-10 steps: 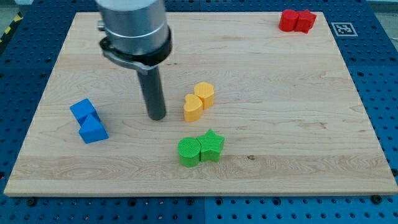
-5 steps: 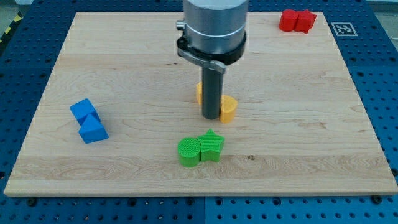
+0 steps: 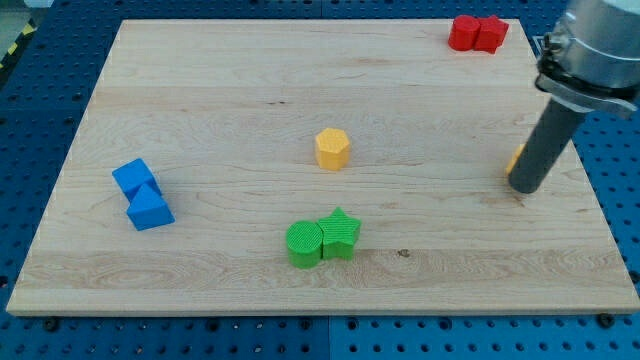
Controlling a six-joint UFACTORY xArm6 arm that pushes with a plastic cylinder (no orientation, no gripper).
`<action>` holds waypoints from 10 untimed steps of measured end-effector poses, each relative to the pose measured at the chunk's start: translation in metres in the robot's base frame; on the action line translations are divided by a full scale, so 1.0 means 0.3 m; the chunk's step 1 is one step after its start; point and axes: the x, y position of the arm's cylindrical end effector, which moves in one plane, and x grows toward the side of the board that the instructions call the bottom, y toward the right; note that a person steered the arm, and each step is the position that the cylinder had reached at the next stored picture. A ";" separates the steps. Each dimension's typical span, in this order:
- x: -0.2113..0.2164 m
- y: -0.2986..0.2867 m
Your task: Push the yellow heart below the red blocks
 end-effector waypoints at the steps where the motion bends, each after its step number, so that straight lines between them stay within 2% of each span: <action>1: 0.000 0.063; 4: -0.015 0.058; 6: -0.139 0.058; 7: -0.230 0.058; 10: -0.621 0.058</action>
